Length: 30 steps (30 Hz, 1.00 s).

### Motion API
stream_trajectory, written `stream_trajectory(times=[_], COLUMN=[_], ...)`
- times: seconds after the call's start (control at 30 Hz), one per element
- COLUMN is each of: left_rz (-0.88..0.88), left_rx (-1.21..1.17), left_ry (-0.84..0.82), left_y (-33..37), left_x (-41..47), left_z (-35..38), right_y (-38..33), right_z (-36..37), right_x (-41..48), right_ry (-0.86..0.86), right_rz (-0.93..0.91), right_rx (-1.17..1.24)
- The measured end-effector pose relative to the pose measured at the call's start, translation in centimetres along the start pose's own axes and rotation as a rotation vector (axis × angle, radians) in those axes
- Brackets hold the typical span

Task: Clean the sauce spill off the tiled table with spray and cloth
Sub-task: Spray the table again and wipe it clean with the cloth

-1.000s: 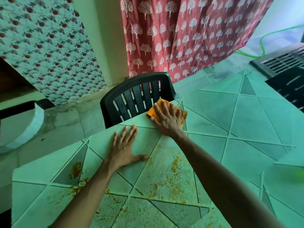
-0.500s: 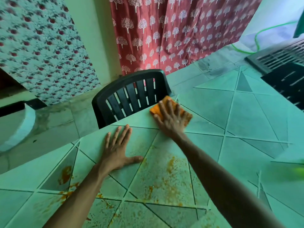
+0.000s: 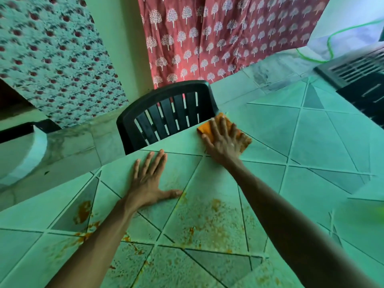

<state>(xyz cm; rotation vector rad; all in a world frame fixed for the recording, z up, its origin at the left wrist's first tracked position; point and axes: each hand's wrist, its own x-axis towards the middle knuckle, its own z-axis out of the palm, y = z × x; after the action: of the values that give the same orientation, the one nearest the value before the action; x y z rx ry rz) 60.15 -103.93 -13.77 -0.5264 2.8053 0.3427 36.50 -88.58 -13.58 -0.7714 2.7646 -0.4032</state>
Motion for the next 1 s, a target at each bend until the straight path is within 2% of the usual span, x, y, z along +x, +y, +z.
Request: stream_trajectory(times=[0.1,0.23,0.3,0.37,0.43,0.5,0.63,0.73,0.8,0.9,1.0], left_rz=[-0.014,-0.006,-0.001,-0.003,-0.005,-0.004,-0.013,-0.003,0.006,0.003,-0.004], left_rx=[-0.014,-0.012,-0.003,-0.002,-0.008,-0.019,-0.035,-0.038,-0.044,-0.033,-0.036], left_ry=[-0.009,-0.023,-0.041,-0.047,-0.052,-0.049,-0.047,-0.061,-0.066,-0.047,-0.059], left_y=[-0.1,0.1,0.3,0.4,0.4,0.3,0.1,0.2,0.4,0.5,0.4], left_x=[0.0,0.1,0.1,0.2,0.2,0.2,-0.1,-0.1,0.0,-0.1,0.1], left_z=[-0.1,-0.1,-0.2,-0.3,-0.3,-0.4,-0.3,-0.5,-0.6,-0.6,-0.5], right_y=[-2.3,2.4,6.0,7.3,5.3,1.8,-1.4,1.7,5.6,8.7,5.1], right_z=[1.8,1.4,0.2,-0.7,-0.7,0.4,2.2,1.8,0.9,-0.5,-0.1], right_x=[-5.5,-15.0,-15.5,-12.5,-8.3,-5.6,-10.2,-18.6,-22.0,-19.3,-12.8], right_ry=[-0.035,-0.085,-0.066,-0.037,-0.02,-0.014,-0.026,-0.057,-0.072,-0.059,-0.031], right_rz=[-0.248,-0.441,-0.394,-0.228,-0.083,-0.042,-0.236,-0.379,-0.401,-0.226,-0.015], right_rx=[-0.098,-0.144,-0.19,-0.19,-0.148,-0.099,-0.139,-0.158,-0.208,-0.25,-0.131])
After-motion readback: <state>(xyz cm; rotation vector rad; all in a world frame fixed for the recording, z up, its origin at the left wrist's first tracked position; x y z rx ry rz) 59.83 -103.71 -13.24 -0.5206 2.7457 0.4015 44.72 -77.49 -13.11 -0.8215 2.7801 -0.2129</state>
